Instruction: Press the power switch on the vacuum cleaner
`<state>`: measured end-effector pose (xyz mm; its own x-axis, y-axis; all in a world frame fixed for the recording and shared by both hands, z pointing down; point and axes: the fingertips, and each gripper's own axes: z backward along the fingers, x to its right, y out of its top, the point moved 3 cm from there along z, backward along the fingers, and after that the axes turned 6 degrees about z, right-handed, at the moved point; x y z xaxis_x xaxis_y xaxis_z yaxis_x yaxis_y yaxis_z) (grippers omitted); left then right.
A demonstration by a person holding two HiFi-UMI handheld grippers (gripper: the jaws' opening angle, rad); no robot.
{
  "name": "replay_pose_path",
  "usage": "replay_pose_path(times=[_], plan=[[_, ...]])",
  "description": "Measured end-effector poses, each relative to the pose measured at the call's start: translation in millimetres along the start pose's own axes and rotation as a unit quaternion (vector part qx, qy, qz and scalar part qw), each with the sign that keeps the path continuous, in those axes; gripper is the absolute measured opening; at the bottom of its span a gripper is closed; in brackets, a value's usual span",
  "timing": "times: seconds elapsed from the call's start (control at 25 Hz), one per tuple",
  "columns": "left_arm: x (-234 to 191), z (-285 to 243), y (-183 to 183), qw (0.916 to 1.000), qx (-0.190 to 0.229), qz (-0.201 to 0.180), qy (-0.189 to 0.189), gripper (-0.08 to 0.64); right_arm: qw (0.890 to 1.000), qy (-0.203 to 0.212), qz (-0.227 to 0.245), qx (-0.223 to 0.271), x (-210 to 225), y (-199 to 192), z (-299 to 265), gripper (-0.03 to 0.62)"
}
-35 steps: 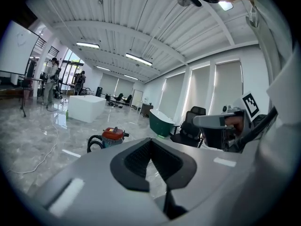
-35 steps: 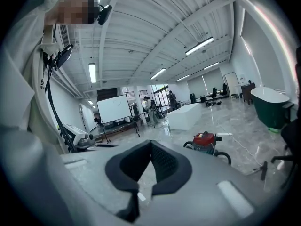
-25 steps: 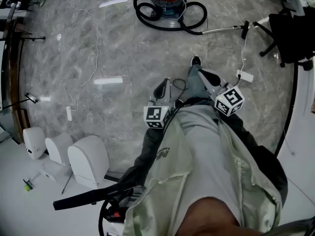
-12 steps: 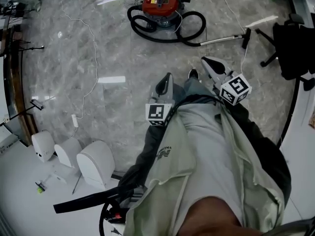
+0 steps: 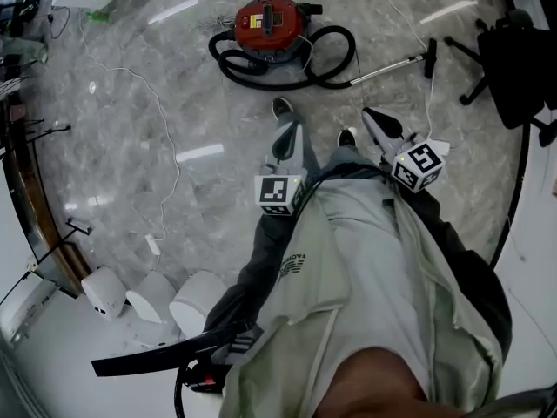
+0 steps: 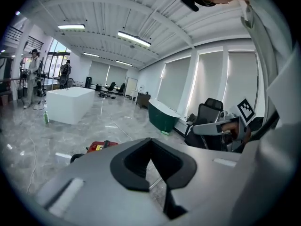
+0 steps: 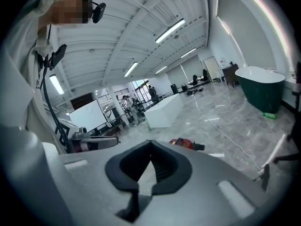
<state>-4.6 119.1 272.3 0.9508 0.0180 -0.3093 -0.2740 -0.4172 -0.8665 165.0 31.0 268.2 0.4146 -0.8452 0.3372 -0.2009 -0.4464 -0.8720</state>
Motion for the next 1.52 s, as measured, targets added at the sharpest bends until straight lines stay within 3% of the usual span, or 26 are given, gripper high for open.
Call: replay_pose_path(times=[0.2,0.4,0.6,0.88,0.96,1.2,1.52], plan=[[-72.4,-47.2,38.1,0.9990,-0.017,-0.010,-0.040,0.001,0.998,-0.064,-0.026,-0.003,12.0,25.3,-55.1,0.000],[-154.4,-88.5,50.5,0.9962,-0.057,-0.031,-0.057,0.002,0.996,-0.078,-0.035,-0.011,-3.6,35.6,-123.5,0.000],[-245.9,-153.1,22.2,0.9923,-0.091,-0.080,-0.027,0.002,0.996,-0.082,-0.024,-0.025,0.2,14.1,-175.1,0.000],[-350.4,-273.8,-45.4,0.9884,-0.118,-0.094,0.023,0.001,0.991,-0.099,-0.069,-0.059,76.2,-65.5,-226.7,0.000],[-371.4,-311.6,-62.6,0.9878,-0.121,-0.093,0.030,0.001,0.986,-0.111,-0.094,-0.077,96.1,-94.9,-232.3,0.000],[-413.4,-361.7,-111.2,0.9839,-0.141,-0.101,0.043,0.001,0.974,-0.114,-0.156,-0.120,92.4,-169.6,-225.2,0.000],[-417.4,-388.0,-127.9,0.9713,-0.158,-0.174,0.037,0.000,0.972,-0.087,-0.178,-0.124,97.4,-196.1,-240.6,0.000]])
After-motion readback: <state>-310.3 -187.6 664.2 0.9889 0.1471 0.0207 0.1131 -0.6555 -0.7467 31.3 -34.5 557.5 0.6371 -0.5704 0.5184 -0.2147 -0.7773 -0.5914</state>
